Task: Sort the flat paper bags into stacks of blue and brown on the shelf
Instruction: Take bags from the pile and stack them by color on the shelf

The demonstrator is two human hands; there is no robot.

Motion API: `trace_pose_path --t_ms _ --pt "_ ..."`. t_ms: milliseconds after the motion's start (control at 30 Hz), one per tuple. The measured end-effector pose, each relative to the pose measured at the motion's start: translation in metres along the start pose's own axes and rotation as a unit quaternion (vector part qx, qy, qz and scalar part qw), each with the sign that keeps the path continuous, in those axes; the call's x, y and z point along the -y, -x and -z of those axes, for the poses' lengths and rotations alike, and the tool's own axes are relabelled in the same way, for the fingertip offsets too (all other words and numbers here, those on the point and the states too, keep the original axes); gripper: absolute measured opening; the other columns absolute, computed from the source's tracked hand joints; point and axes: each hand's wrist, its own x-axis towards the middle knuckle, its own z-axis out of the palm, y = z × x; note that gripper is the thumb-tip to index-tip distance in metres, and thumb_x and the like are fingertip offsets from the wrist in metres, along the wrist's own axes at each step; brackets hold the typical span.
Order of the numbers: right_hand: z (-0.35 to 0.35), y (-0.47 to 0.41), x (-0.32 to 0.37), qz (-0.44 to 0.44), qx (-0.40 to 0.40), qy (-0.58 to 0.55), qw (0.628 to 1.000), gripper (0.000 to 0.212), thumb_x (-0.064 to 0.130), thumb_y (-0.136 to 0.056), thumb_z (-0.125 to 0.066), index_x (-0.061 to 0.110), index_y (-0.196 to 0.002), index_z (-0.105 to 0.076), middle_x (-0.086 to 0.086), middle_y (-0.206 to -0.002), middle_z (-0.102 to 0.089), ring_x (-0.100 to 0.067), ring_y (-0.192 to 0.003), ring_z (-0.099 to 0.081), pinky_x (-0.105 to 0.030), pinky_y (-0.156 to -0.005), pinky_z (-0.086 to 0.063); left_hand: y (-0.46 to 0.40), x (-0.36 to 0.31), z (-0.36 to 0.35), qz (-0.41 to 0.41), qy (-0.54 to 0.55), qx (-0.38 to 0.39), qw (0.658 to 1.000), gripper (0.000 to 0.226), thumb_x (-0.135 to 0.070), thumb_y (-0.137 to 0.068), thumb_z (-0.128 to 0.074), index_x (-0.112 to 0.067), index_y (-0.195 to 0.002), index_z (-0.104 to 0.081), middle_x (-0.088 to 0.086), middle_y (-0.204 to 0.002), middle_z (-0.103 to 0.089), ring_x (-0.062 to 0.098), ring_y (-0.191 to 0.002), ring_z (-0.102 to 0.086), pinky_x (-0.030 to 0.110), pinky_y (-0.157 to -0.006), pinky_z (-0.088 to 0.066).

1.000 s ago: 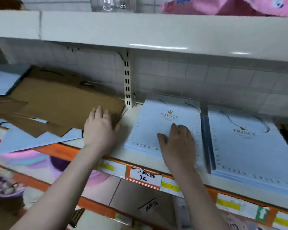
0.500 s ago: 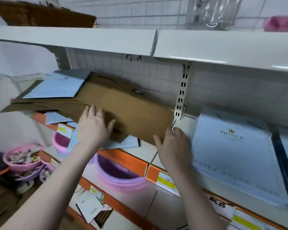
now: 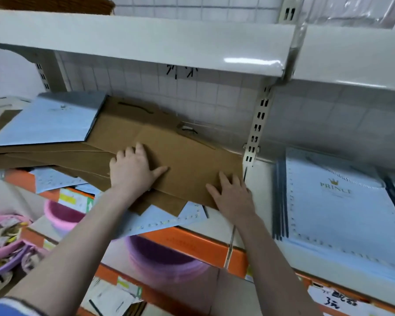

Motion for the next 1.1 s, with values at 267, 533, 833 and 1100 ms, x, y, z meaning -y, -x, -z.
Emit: trace_pose_path --t_ms 267,533,833,1100 --pt "-0.003 -0.002 -0.005 0.006 -0.017 -0.054 0.998 0.067 0.059 -0.094 -0.034 0.022 -0.148 -0.024 -0.012 -0.150 -0.027 -0.029 -0.139 -0.022 -0.039 -0.115 -0.020 -0.020 -0.004 -0.006 0.069 0.031 -0.028 0.997 0.102 -0.069 -0.068 -0.064 -0.004 -0.140 -0.032 0.026 -0.132 -0.043 0.042 -0.122 -0.038 0.047 -0.099 -0.033" --pt "-0.001 -0.007 -0.006 -0.075 -0.075 -0.117 0.987 0.079 0.064 -0.083 -0.051 0.015 -0.142 -0.031 -0.015 -0.139 -0.036 -0.031 -0.130 -0.033 -0.040 -0.107 -0.030 -0.029 0.015 0.004 0.070 0.193 -0.083 0.975 0.072 -0.039 -0.073 -0.078 -0.003 -0.127 -0.046 0.025 -0.124 -0.047 0.041 -0.117 -0.040 0.045 -0.096 -0.037" --pt "0.007 -0.006 -0.007 -0.103 -0.139 -0.206 0.963 0.064 0.048 -0.085 -0.061 0.010 -0.134 -0.043 -0.013 -0.118 -0.052 -0.028 -0.112 -0.049 -0.036 -0.093 -0.041 -0.013 0.036 0.013 0.103 0.379 -0.126 0.911 0.049 -0.027 -0.080 -0.073 -0.009 -0.119 -0.050 0.014 -0.121 -0.055 0.032 -0.110 -0.050 0.034 -0.083 -0.038" --pt "0.020 0.014 0.005 -0.076 -0.184 -0.236 0.951 0.066 0.042 -0.087 -0.062 0.018 -0.143 -0.037 -0.008 -0.123 -0.058 -0.024 -0.110 -0.056 -0.034 -0.086 -0.047 0.004 0.054 0.015 0.133 0.385 -0.120 0.905 0.049 -0.028 -0.082 -0.070 -0.005 -0.121 -0.050 0.016 -0.121 -0.053 0.032 -0.113 -0.048 0.034 -0.087 -0.036"
